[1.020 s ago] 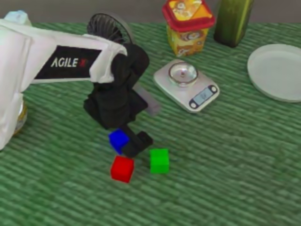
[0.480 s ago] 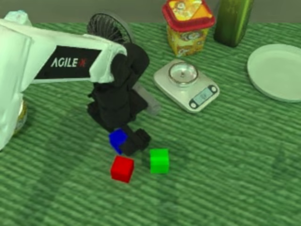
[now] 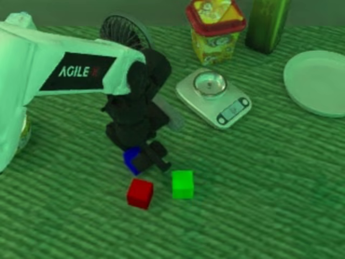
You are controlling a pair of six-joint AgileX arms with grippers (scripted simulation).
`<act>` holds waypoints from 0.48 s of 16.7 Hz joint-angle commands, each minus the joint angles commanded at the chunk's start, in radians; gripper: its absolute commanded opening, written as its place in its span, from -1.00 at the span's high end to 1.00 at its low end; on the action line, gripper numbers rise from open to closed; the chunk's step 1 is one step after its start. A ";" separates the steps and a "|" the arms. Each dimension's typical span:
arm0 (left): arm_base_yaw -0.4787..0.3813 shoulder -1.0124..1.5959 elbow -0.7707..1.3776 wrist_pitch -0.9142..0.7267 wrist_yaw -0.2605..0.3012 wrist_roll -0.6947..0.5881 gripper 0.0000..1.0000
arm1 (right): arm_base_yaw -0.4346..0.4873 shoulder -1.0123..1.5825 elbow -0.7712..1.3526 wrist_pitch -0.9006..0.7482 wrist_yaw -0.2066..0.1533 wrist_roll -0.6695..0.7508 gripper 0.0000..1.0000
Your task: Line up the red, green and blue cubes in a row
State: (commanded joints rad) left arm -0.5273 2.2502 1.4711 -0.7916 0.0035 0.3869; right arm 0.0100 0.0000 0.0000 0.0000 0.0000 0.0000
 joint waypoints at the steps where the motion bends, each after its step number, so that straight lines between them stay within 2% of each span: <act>1: 0.000 0.000 0.000 0.000 0.000 0.000 1.00 | 0.000 0.000 0.000 0.000 0.000 0.000 -1.00; 8: 0.003 -0.054 0.040 -0.059 0.012 -0.010 1.00 | 0.000 0.000 0.000 0.000 0.000 0.000 -1.00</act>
State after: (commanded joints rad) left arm -0.5240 2.1960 1.5108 -0.8502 0.0156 0.3766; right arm 0.0100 0.0000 0.0000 0.0000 0.0000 0.0000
